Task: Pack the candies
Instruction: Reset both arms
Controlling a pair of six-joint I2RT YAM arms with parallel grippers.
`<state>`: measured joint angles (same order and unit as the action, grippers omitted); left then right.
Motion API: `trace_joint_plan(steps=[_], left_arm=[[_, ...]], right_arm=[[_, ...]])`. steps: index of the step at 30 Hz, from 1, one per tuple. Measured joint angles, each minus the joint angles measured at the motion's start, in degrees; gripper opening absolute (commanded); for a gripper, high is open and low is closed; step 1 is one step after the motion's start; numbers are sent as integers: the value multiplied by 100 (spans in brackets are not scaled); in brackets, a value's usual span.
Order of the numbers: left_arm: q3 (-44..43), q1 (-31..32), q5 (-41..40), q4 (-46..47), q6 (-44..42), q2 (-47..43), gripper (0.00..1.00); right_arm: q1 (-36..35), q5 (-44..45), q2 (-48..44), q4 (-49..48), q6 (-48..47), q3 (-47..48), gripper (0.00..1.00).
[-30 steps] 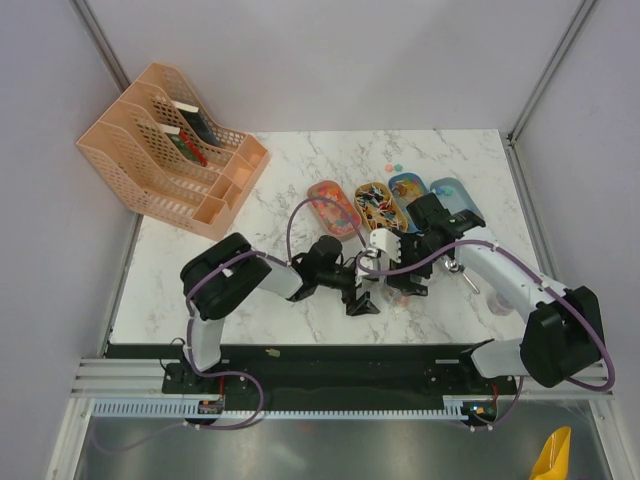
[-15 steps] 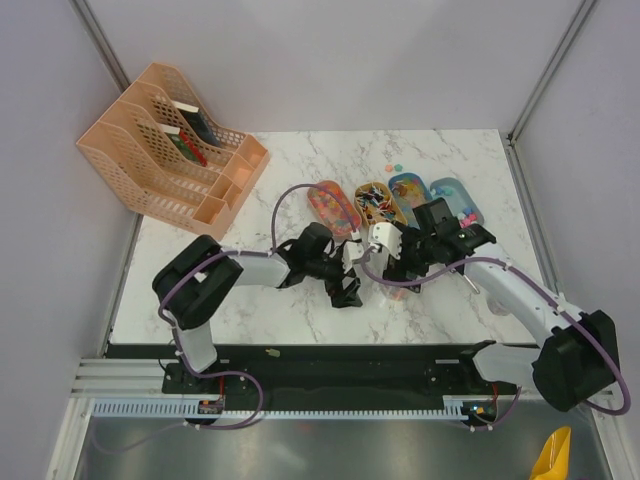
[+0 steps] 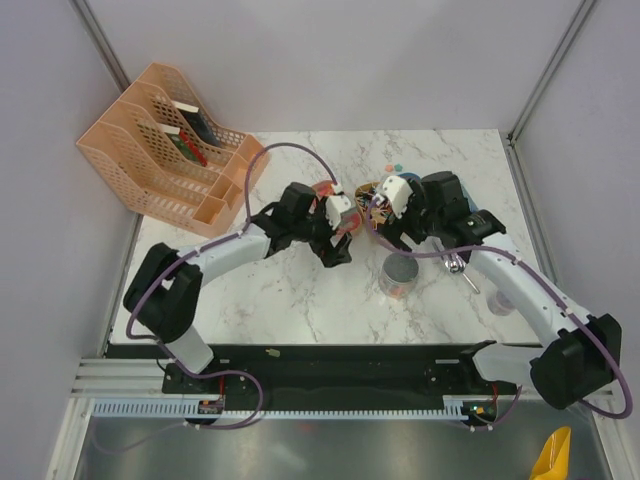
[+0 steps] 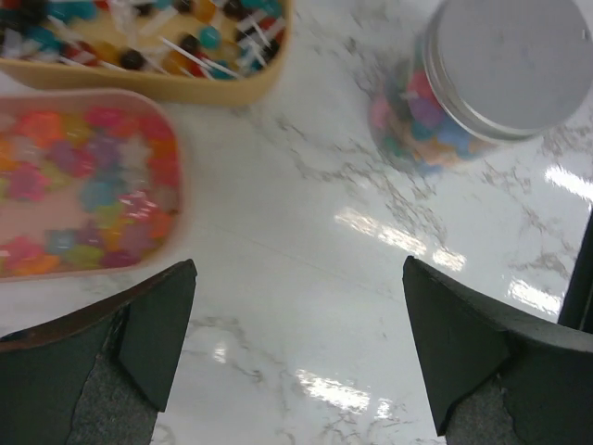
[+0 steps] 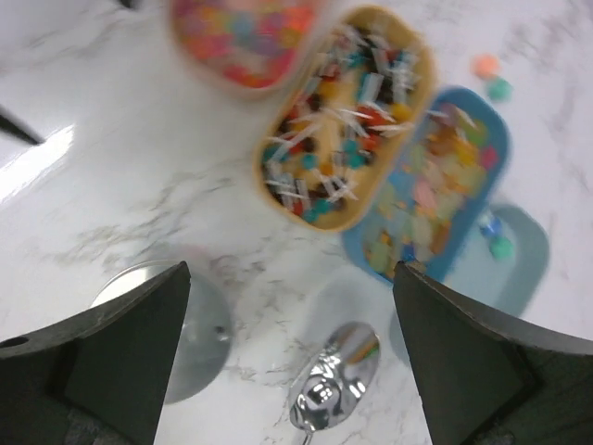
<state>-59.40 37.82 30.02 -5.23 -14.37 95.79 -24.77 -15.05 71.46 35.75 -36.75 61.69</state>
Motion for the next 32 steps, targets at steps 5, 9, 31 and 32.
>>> trace_joint_plan(steps=[5,9,31,32], left_arm=[[-828,-525,-802,-402,264,-433,100],[-1432,-1064,-1615,-522,273,-520,100],[-1698,-2876,-3182,-675,271,-1093,100],[-1698,-2874,-3187,-673,269,-1093,100]], right_arm=[[1115,1244,229,-1088,1930,186,98],[2518,1775,874,-1497,3023,680,98],[3383,3268,2802,-260,3519,2070,98],[3383,3211,2776,-293,3512,2061,98]])
